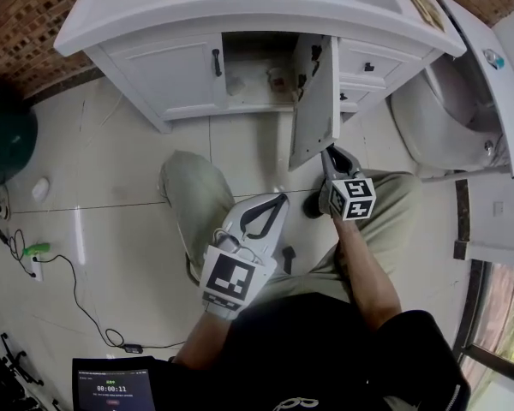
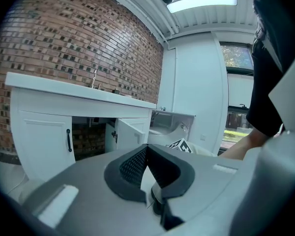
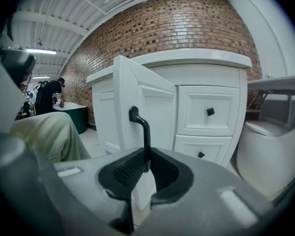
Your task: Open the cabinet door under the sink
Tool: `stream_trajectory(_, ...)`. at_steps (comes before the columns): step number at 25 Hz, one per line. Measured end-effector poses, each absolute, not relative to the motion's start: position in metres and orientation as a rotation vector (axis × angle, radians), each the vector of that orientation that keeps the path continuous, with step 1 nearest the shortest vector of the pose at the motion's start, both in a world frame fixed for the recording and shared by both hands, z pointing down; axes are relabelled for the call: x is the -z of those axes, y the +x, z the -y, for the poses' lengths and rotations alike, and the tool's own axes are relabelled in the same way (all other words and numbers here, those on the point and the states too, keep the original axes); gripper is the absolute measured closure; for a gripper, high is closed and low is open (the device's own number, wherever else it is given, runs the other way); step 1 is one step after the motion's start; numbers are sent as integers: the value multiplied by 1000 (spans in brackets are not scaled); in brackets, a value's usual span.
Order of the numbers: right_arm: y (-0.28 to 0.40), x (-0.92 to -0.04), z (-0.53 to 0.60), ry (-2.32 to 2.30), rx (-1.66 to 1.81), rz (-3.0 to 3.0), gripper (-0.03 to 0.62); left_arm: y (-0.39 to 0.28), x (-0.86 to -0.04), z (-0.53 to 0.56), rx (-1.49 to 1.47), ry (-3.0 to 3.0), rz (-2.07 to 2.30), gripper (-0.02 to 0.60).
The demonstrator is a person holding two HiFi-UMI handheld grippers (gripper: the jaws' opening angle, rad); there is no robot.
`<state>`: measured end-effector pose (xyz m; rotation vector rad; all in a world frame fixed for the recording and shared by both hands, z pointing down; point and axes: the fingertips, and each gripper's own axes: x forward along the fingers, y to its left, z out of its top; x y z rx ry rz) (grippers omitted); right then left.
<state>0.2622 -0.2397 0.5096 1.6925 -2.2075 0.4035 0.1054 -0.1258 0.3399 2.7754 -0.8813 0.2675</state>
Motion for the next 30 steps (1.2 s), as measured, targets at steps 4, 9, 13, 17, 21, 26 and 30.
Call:
stream_trajectory(4,311,-507,238,1832,-460,2154,587,117,-338,126,-283,2789,840,566)
stream_trajectory(9,318,-507,238,1784,-417,2198,585,139,-341,125,-309,2806,793,566)
stream_trajectory(13,321,-507,237,1804,-418,2209,585,153,-340,124,-320,2825,766,566)
stream_trajectory(17,321,-503,230,1814,-437,2213,585,163,-339,120,-325,2839,741,566)
stream_trajectory(21,320,-491,220,1858,-434,2223,586,164,-339,115,-329,2848,731,566)
stream_trajectory(26,304,-468,201,1872,-434,2268,602,155,-339,103,-327,2847,738,566)
stream_trajectory(30,279,-445,176,1859,-428,2325,602,140,-339,84,-320,2844,748,566)
